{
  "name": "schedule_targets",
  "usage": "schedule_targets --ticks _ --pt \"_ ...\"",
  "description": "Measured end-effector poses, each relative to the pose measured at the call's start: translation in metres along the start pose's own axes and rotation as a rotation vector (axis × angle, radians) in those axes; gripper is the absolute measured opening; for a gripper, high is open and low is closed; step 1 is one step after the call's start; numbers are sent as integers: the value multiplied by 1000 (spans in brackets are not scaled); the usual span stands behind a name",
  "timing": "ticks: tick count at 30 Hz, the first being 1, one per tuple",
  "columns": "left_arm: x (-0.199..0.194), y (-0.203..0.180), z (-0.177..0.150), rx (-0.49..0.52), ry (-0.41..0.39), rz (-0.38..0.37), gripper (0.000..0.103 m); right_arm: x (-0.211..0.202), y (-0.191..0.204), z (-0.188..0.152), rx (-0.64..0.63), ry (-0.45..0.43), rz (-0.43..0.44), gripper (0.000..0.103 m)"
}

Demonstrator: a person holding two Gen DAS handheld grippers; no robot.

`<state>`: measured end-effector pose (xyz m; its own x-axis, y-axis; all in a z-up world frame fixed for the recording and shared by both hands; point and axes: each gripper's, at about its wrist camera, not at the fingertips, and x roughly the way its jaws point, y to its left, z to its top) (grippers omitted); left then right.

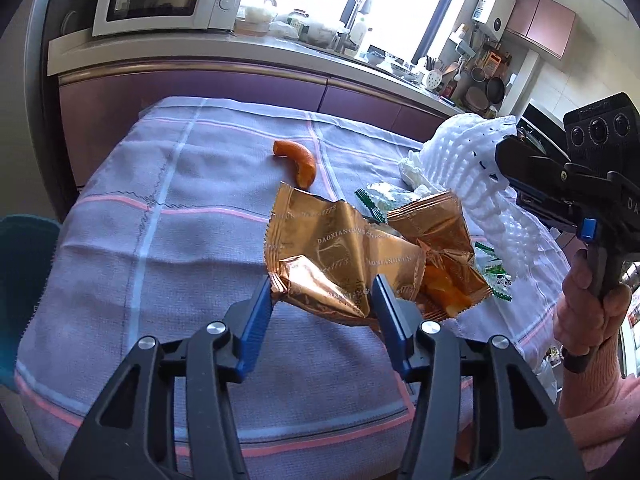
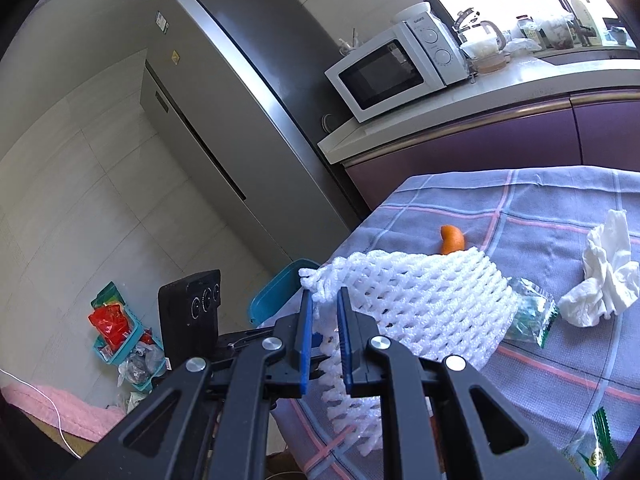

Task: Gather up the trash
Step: 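Lift the foam net with the right tool while the left tool grasps the gold chip bag, then carry foam net and gold chip bag over the teal bin and open both tools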

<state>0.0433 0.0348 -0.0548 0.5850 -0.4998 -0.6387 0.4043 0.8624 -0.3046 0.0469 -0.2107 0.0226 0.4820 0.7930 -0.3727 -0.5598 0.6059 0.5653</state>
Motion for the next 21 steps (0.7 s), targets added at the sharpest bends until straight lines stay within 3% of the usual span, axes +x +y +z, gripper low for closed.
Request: schedule_targets --ticks 21 --pt "-90 68 0 -80 -146 192 50 50 44 41 -90 -9 114 9"
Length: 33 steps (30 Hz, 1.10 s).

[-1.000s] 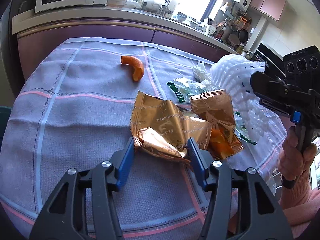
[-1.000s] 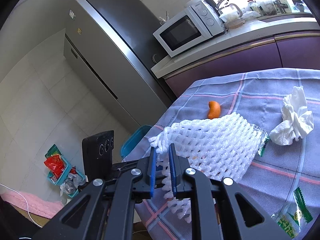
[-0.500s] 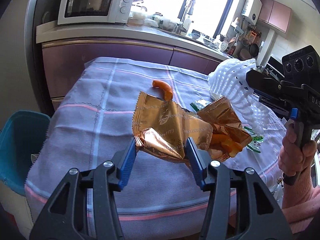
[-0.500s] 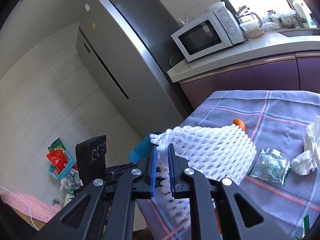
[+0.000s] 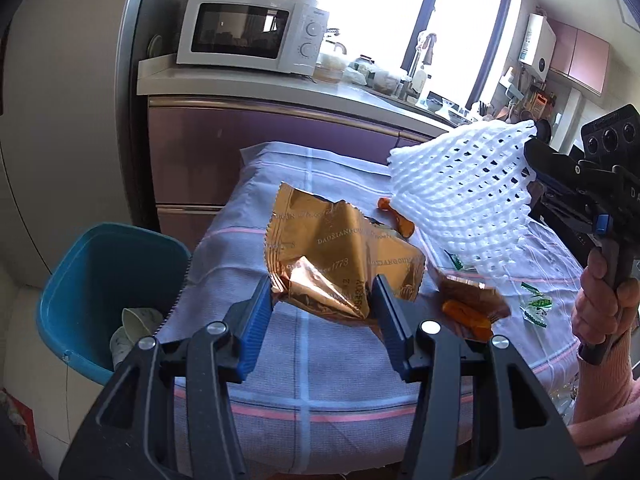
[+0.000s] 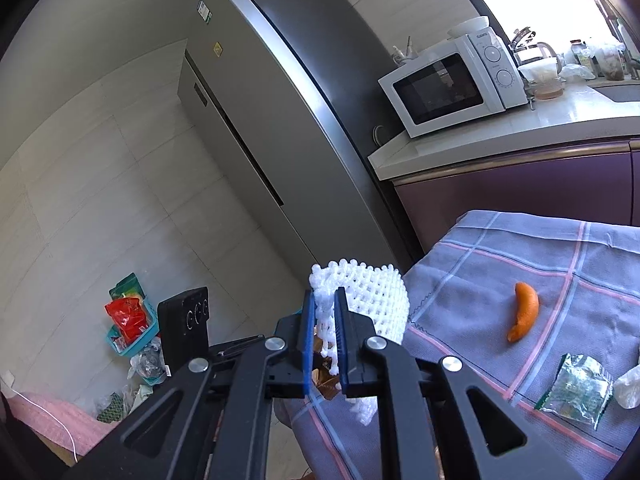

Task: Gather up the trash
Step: 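Carry foam net and gold chip bag over the teal bin and open both tools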

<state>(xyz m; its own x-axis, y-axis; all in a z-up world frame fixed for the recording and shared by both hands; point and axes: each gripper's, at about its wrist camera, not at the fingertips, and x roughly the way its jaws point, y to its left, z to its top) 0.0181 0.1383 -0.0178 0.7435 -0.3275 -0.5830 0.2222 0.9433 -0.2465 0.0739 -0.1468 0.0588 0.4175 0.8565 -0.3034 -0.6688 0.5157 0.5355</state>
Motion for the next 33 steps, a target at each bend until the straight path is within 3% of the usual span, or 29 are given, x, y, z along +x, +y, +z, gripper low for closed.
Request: schedule_targets --ticks 9,19,27,33 --pt "-21 38 2 -56 -35 95 50 43 7 5 15 54 68 9" --pt "-41 97 3 -131 -64 251 50 115 21 19 41 124 175 9" --pt "-40 146 -7 -204 -39 338 50 177 27 18 74 191 202 9" --pt "-26 168 -14 -237 -4 363 51 211 22 11 119 237 185 9"
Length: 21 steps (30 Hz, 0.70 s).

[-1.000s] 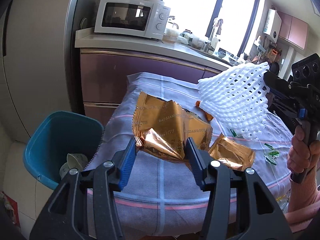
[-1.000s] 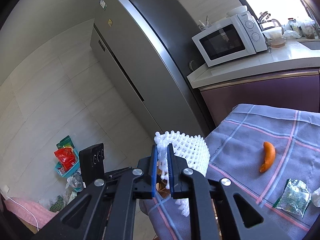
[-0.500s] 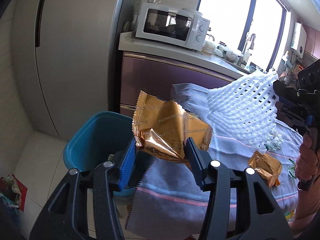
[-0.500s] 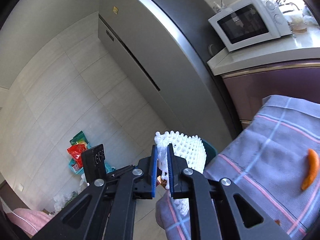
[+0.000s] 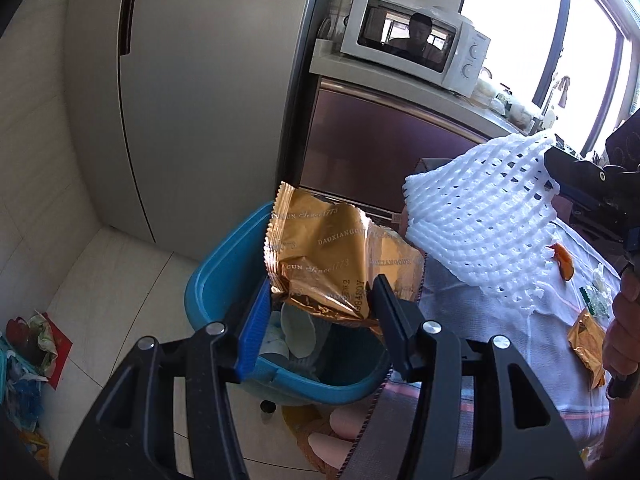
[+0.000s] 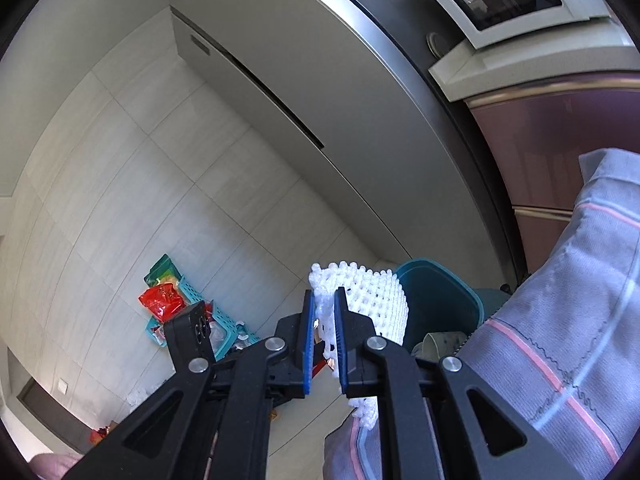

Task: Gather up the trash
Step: 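Carry foam net and gold chip bag over the teal bin and open both tools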

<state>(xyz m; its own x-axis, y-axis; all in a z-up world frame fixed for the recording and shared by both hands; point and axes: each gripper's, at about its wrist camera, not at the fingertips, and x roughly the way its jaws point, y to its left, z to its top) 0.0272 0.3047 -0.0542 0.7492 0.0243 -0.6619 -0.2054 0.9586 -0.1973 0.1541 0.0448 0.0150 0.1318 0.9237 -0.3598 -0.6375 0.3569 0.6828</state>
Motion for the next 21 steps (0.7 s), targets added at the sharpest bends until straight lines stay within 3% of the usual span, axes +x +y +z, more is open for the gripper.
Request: schedule_targets --ticks 21 --pt "78 11 -4 -36 134 50 53 86 -45 -9 80 119 -224 10"
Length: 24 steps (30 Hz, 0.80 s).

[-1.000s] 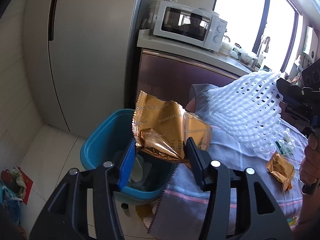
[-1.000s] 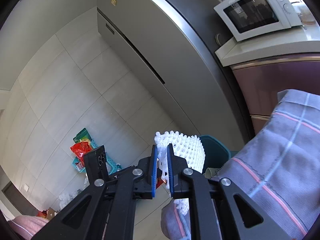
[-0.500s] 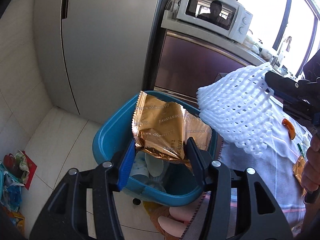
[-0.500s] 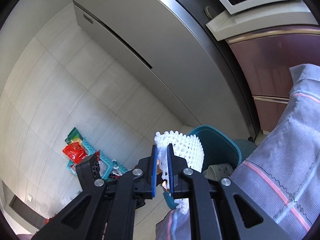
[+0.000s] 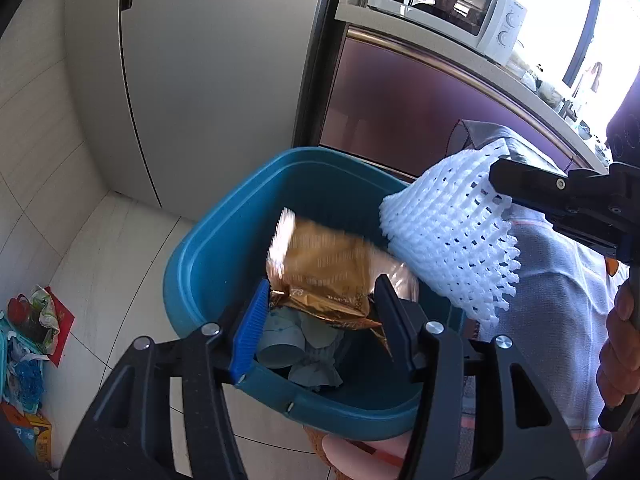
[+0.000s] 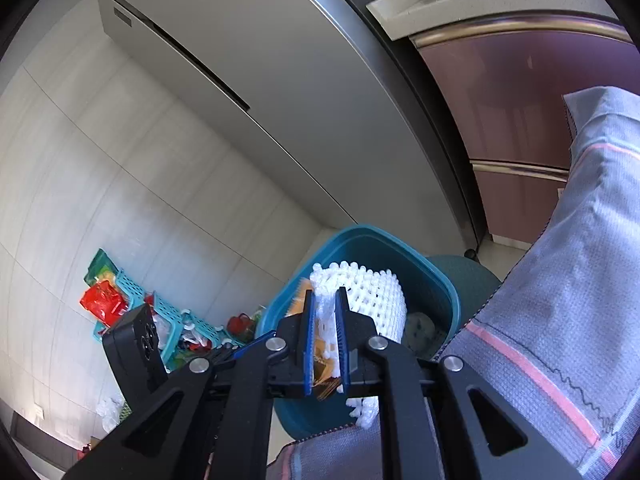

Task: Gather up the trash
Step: 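Carry foam net and gold chip bag over the teal bin and open both tools, then swing both open tools back over the table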

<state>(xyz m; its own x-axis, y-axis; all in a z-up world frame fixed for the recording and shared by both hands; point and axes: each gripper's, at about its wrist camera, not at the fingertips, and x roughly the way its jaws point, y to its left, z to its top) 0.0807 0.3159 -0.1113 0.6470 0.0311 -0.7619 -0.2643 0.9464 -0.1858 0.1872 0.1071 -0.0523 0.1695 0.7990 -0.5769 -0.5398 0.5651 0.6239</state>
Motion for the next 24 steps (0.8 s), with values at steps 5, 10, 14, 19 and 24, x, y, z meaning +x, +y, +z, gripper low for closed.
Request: schedule_targets --ticks 5,10,14,19,24 --pt "10 1 -3 -18 18 -12 55 7 -6 -3 9 27 -38 16" --pt "1 0 -5 -27 -17 -24 56 1 -6 -5 3 14 -54 21" --pt "-18 -9 -2 -10 -70 -31 59 -15 0 -6 -3 -19 -42 21" --pt "-52 -29 1 33 -149 -95 64 -48 12 -11 -32 -63 -11 27" --pt "-82 -66 -1 120 -211 -194 68 -97 21 -23 -88 -117 -7 32"
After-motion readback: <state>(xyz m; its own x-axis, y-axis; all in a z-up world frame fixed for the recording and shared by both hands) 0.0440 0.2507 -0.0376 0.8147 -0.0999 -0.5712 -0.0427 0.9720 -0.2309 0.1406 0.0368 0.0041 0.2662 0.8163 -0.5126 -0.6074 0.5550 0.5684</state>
